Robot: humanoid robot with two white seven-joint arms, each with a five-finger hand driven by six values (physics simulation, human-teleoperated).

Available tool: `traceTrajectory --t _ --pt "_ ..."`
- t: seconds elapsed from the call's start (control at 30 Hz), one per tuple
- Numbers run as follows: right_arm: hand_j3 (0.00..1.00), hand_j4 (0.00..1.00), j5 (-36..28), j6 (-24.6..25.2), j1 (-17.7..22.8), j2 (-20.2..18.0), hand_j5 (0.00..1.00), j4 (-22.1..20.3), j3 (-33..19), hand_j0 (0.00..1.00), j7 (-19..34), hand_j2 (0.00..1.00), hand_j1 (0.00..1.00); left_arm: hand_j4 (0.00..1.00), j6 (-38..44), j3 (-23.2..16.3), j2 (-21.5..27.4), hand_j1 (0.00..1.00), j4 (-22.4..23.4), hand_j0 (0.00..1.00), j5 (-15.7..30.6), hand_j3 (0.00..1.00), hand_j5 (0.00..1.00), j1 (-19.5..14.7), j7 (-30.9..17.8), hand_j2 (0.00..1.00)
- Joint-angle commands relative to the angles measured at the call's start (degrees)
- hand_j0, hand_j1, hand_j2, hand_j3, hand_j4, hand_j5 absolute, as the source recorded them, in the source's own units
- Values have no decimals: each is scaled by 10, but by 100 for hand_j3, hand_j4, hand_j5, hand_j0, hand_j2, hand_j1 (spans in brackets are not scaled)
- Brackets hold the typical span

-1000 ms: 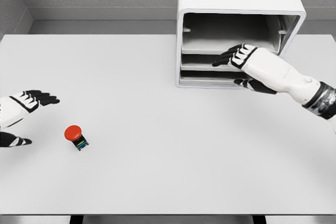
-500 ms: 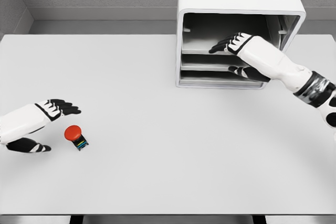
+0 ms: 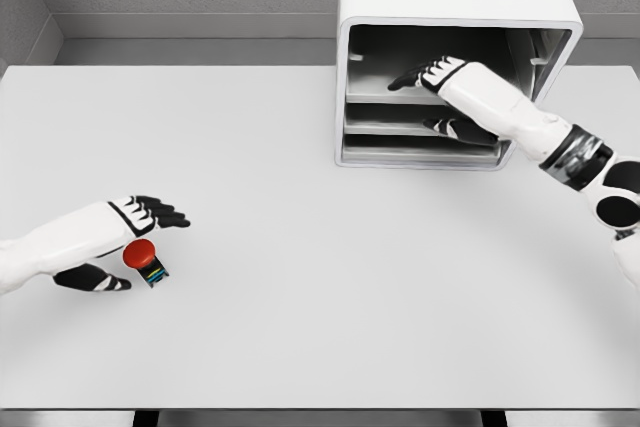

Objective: Slide open multi-storey tabletop storage cabinets and put open load switch and slide close multi-storey tabletop storage cabinets

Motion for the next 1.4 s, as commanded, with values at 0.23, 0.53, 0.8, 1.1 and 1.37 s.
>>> traceTrajectory --t 0.23,0.53,0.8,1.1,1.37 --pt "77 77 -1 1 0 6 77 29 22 77 0 77 77 90 2 -3 -1 90 27 90 -15 90 90 -4 0 90" --pt "77 77 -2 1 -11 5 77 36 25 77 -1 77 77 81 2 -17 1 81 27 81 -21 81 81 -7 0 81" --pt "77 77 -2 1 -21 6 77 43 27 77 0 77 77 79 2 -22 3 79 28 79 -22 79 79 -4 0 79" --pt "77 77 -8 1 -14 -4 77 7 25 77 -1 77 77 43 2 -20 8 43 28 43 -21 43 43 -6 0 43" --pt "77 77 -8 1 -16 -8 77 4 23 77 -2 77 77 33 2 -14 8 33 21 33 -20 33 33 -11 0 33"
